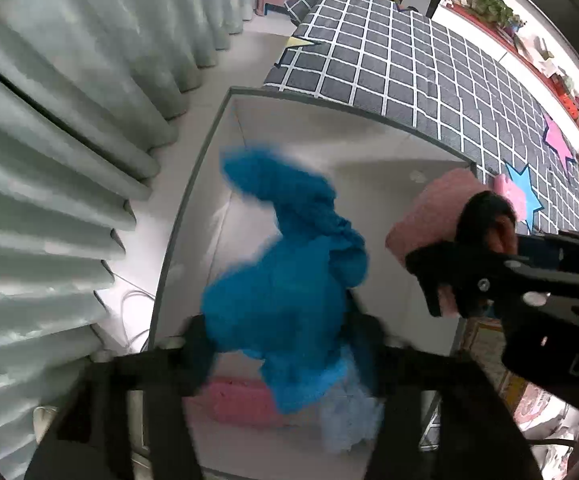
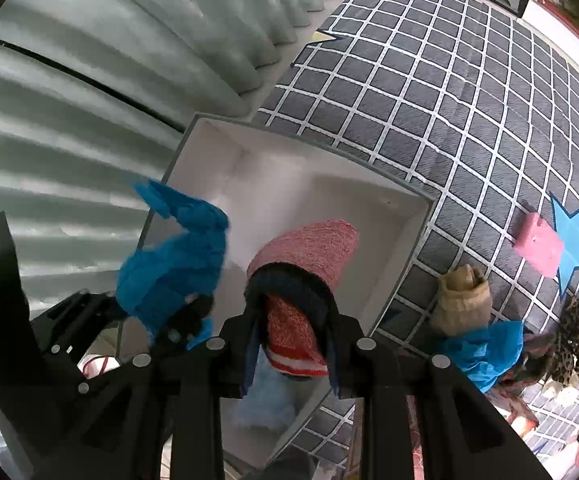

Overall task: Organize soft objects
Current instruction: 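Open the left tool to drop the tissue while the right tool drops the sock into the box, then move both tools back toward the remaining items on the bedspread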

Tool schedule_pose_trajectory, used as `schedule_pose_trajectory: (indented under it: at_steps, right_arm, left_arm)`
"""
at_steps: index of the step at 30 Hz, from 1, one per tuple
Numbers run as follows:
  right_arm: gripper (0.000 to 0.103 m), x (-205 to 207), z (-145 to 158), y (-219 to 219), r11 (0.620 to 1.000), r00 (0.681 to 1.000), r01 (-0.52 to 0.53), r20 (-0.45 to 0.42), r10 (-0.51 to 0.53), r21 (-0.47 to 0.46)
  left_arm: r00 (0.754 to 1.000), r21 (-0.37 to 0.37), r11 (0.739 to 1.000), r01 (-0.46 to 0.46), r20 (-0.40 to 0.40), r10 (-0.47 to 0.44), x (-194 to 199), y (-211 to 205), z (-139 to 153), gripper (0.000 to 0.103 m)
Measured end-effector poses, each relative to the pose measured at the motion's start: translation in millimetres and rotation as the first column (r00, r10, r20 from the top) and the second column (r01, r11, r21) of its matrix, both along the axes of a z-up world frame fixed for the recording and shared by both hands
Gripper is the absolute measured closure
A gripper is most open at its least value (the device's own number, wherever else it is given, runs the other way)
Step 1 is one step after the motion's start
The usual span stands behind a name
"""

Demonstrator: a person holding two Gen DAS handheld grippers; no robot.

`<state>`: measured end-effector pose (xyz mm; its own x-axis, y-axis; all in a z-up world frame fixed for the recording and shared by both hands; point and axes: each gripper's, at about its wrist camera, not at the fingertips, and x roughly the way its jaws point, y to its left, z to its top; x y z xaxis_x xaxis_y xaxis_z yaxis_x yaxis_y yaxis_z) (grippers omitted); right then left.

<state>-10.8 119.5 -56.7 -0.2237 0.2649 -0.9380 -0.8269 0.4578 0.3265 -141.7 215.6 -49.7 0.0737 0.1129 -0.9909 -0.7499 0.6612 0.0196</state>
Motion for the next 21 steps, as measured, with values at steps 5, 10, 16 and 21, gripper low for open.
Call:
schedule_pose_trajectory:
  at_steps: [5, 10, 16, 21]
  right_arm:
    - [0.050, 3, 3, -2, 1.000, 1.000, 0.011, 0.021, -0.011, 0.007]
    - [0.015, 5, 10, -6, 0.999, 0.999, 0.031, 0.042, -0.032, 0.025]
    - [0.000, 13, 20, -16, 0.998, 0.997, 0.053, 0.055, -0.055, 0.027]
    - [0.000, 32, 33, -41, 0.992, 0.993, 0.114, 0.035, -0.116, 0.051]
  left_arm:
    - [1.000, -0.003, 1.000, -0.016, 0.001, 0.016, -1, 2, 1, 0.021]
    - [0.999, -0.015, 1.000, -0.022, 0.022, 0.023, -5, -1, 4, 0.015]
    - [0.999, -0.051, 0.998, -0.023, 0.035, 0.025, -7, -5, 6, 0.012]
    - [0.995, -0.074, 0.997, -0.021, 0.092, 0.028, -1, -11, 24, 0.011]
